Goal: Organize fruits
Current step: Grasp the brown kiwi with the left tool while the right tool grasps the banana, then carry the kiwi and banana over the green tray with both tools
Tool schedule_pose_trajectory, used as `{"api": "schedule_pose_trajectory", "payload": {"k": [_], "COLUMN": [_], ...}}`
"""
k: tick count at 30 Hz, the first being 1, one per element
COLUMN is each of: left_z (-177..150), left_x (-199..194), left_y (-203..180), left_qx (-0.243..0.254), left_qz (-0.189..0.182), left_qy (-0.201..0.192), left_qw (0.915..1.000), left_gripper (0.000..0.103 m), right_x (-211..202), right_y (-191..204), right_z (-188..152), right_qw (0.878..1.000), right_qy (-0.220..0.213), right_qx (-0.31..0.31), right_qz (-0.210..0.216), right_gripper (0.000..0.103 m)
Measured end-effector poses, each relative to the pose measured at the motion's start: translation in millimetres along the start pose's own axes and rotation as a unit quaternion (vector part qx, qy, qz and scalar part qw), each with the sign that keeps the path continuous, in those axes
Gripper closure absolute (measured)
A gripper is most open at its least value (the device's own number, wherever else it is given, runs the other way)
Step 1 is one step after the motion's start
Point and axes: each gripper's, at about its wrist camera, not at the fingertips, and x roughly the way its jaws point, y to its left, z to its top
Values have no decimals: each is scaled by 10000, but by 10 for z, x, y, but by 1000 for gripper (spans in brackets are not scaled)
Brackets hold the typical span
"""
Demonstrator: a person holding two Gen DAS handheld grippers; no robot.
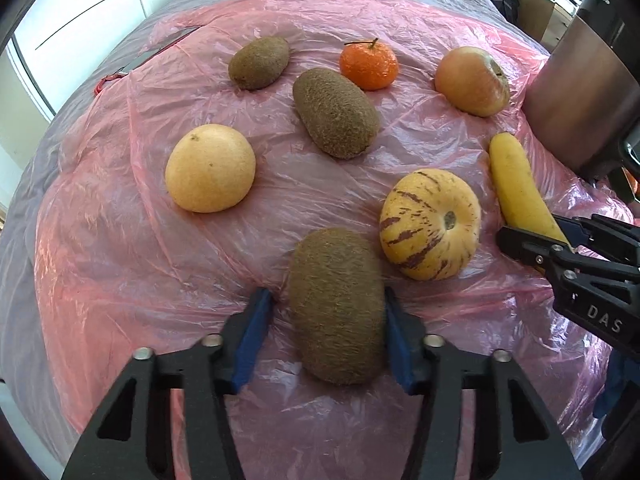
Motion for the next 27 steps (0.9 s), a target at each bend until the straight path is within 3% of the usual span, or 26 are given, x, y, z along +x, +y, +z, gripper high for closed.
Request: {"api": "schedule_pose_trajectory", "payload": {"k": [10,27], "left_z": [-14,-192], "left_x": [-132,-773], "left_y": [159,202], "left_qx": [-370,-521], "left_qz": [-398,-417], "left_qy": [-286,-741], "left_qw": [9981,9950], "left_gripper": [68,68], "right_x": [-191,-940], "right_y": [-97,29], "right_z": [-72,-293], "right_qw": [9990,9966], "right_qy": [-277,-712], "right_qx": [262,259], "right_qz": [240,338], "right_gripper": [84,84]}}
